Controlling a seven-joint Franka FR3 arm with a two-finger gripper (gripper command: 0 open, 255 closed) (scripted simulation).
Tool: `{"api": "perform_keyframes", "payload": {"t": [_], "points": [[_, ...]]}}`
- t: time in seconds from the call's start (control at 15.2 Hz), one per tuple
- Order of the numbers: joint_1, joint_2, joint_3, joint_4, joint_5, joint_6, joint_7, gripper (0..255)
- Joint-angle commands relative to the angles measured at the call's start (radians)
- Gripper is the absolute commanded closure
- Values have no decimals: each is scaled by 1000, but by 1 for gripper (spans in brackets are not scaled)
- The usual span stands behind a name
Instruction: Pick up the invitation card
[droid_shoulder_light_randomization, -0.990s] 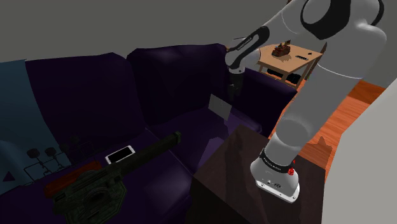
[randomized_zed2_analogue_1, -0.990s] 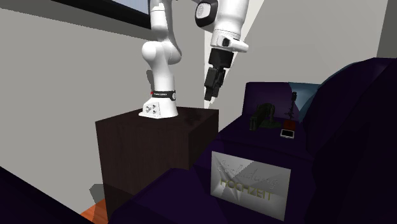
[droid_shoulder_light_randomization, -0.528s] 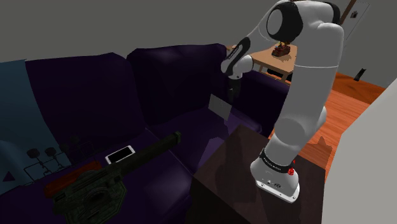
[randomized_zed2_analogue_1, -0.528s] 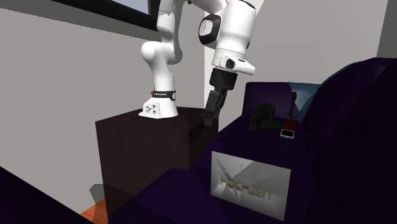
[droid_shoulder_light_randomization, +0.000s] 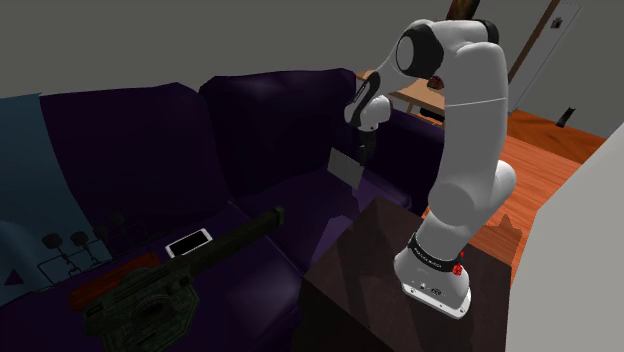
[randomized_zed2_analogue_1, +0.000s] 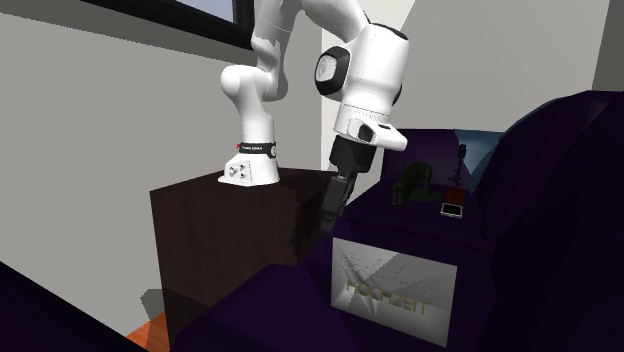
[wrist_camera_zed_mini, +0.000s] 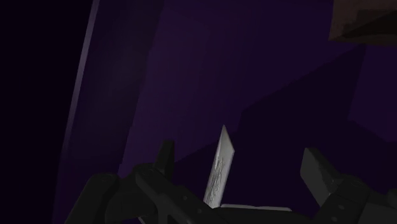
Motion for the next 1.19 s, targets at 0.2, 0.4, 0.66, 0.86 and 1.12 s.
{"api": "perform_keyframes", "payload": {"t": [0.2,0.4,0.66,0.86,1.12], "points": [[-16,58,18,11,21,45,-7,0],[-16,58,18,9,21,47,-7,255],[-16,58,18,8,21,48,-7,255],[-16,58,18,8,21,48,-7,255],[-7,23,7,6,8,17,-4,255]]}}
